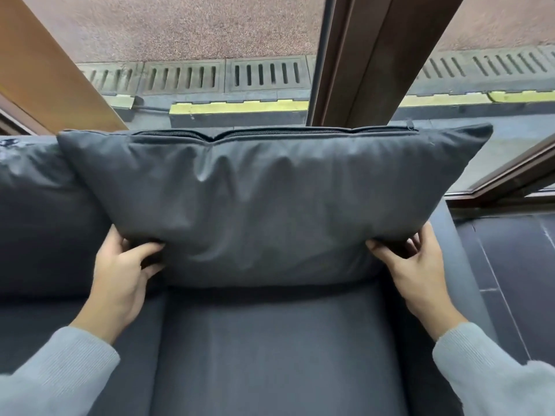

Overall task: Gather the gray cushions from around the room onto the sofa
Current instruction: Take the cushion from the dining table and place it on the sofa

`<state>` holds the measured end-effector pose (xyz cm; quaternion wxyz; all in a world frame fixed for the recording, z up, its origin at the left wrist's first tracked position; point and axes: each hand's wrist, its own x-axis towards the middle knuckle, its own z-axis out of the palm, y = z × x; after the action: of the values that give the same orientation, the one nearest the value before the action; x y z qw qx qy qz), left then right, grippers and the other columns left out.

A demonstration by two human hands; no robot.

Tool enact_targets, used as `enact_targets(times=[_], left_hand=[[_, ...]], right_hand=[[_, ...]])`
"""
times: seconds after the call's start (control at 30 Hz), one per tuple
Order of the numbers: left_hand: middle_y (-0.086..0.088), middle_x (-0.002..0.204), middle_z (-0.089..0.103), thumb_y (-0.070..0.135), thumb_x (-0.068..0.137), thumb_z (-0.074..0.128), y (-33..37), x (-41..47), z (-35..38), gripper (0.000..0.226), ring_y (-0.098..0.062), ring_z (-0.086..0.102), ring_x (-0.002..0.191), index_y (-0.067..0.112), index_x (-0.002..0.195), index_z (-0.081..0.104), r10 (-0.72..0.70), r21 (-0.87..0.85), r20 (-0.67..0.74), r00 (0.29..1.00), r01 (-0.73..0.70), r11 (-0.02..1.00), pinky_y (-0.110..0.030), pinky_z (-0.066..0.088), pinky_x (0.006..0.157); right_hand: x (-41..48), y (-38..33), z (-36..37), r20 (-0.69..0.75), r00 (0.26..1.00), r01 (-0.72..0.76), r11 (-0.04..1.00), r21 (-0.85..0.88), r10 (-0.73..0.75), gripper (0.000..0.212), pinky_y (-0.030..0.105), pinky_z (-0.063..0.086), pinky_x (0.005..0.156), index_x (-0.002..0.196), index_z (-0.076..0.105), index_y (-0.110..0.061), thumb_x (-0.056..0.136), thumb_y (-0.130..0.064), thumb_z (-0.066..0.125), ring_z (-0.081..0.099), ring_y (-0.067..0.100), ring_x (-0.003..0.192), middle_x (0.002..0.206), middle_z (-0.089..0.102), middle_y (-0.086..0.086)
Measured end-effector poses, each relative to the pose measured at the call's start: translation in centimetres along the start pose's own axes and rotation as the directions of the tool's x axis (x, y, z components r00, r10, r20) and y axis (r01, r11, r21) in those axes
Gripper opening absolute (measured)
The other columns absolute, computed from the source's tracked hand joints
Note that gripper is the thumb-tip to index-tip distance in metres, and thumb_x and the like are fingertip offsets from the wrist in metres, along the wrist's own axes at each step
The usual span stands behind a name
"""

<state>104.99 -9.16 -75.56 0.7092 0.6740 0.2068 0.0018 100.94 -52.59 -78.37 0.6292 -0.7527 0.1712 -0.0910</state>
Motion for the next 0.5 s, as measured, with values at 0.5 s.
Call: enact_targets(times=[0.5], left_hand=[[0.016,0.107,0.076,-0.001,0.089,0.065,-0.2,0.6,0.7,0.046,-0.011,0.069,0.11,0.042,0.105,0.067,-0.171,0.083,-0.032,0.985,0.173,0.981,-0.046,0.056,0.086]], right_hand=[[0.0,0.8,0.4,0.03,0.976,-0.201,0.95,-0.239,0.214,0.055,0.02,0.048,0.089,0.117,0.044,-0.057,0.087,-0.036,0.084,0.062,-0.006,0.103,0.108,0.067,-0.036]])
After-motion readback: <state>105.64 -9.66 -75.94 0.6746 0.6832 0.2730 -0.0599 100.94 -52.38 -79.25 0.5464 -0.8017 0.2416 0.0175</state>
